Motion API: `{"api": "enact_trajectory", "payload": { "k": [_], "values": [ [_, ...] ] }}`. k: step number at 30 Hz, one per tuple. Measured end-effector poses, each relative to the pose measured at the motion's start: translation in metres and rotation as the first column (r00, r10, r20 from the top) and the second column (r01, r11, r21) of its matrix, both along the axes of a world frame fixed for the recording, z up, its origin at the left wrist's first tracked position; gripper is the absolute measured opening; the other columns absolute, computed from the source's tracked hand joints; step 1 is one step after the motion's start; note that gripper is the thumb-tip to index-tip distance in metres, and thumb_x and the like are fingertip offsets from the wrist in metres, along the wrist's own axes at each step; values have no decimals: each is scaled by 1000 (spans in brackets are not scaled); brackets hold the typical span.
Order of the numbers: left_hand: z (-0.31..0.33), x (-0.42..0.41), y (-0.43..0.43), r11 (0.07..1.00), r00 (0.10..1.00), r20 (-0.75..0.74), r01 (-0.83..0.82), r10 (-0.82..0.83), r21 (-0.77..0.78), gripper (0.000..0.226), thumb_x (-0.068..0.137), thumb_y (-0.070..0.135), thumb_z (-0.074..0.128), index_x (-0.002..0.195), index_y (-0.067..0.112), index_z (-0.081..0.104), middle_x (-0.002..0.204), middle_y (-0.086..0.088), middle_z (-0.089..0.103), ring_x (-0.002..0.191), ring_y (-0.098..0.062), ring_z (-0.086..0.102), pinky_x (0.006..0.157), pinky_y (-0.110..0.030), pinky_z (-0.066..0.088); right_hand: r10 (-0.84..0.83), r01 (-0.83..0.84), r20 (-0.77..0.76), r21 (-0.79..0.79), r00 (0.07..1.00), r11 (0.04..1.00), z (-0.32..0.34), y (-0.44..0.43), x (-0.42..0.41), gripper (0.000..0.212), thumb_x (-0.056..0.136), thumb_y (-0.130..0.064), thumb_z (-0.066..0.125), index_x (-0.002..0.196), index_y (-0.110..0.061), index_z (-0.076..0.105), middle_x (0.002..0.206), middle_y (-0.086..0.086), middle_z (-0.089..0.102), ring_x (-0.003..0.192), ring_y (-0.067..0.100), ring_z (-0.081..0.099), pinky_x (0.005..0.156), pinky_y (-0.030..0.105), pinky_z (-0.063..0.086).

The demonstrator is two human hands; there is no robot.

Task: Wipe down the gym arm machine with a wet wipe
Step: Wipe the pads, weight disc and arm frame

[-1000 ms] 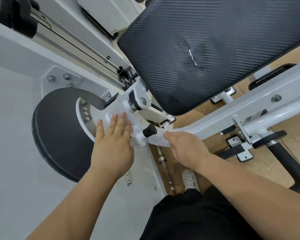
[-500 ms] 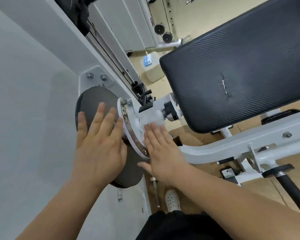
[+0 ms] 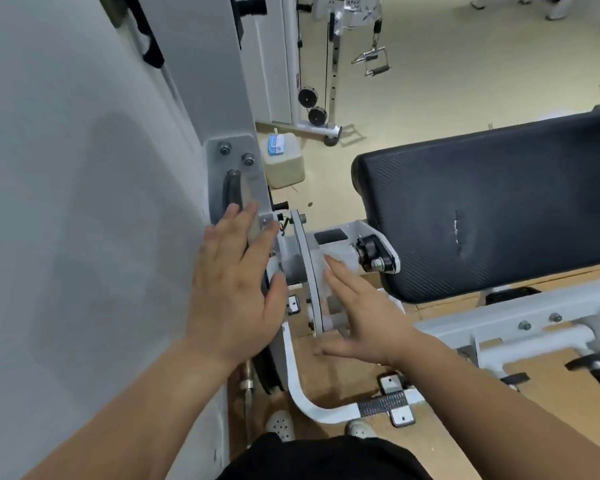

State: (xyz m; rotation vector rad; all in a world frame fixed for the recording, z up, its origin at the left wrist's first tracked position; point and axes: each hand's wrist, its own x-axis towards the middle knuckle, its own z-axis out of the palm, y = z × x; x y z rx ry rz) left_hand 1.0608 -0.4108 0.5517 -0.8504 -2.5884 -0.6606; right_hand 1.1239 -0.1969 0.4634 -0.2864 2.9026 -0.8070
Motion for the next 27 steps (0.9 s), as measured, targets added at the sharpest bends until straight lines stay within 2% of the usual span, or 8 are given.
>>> {"api": "enact_trajectory", "payload": {
  "k": [3,8,11,15,19,22,24,27],
  "values": [
    [0,0,-2,997,999,47,2,-5,78,55,94,33,50,144,11,51,156,-12,40,147,-31,32,115,-59,32,-190,142,-137,-300,972,943,33,-4,-9,112,81,-73,63,164,-14,17,172,-7,8,156,-1,6,126,23,17],
    [14,-6,-12,938,983,166,-128,77,323,55,95,32,50,147,17,47,150,1,47,141,-16,41,118,-43,33,4,-95,-347,-245,938,965,102,-28,-46,86,99,-55,49,163,-7,18,172,3,5,159,11,3,129,35,15],
    [35,-7,-11,720,906,419,-332,63,609,50,99,29,52,148,25,44,143,13,52,128,8,49,107,-19,39,166,-262,-395,-205,904,943,113,-41,-59,89,102,-67,33,162,-4,16,172,8,2,160,20,2,129,46,15],
    [57,0,-2,478,777,623,-514,-91,712,48,104,12,53,147,29,43,122,26,58,100,26,55,80,0,43,296,-409,-396,-238,869,881,117,-55,-67,91,101,-72,23,162,-5,14,173,9,3,160,20,2,127,52,19],
    [66,8,0,391,787,613,-546,-63,741,24,100,7,59,115,19,73,100,4,78,95,-6,73,83,-25,58,368,-474,-355,-284,860,833,114,-61,-73,91,100,-74,21,162,-7,16,172,7,7,160,17,4,128,50,18],
    [58,4,-8,263,720,688,-684,93,681,12,94,8,67,89,15,76,84,-8,76,76,-18,71,81,-46,60,393,-486,-331,-277,858,829,110,-63,-79,87,100,-75,19,163,-15,16,172,1,11,159,12,7,128,44,17],
    [45,-9,-25,202,663,720,-748,203,632,9,88,14,68,80,15,72,81,-13,73,73,-25,68,78,-51,60,373,-444,-291,-236,881,864,112,-65,-85,84,97,-78,16,162,-26,15,171,-5,14,158,5,7,129,38,14],
    [21,-36,-62,259,587,673,-807,450,531,12,84,23,63,75,15,63,74,-8,65,74,-31,63,64,-40,53,325,-344,-165,-100,931,934,119,-67,-104,93,89,-87,7,162,-32,24,170,-11,17,157,2,1,129,39,8]
  ]
}}
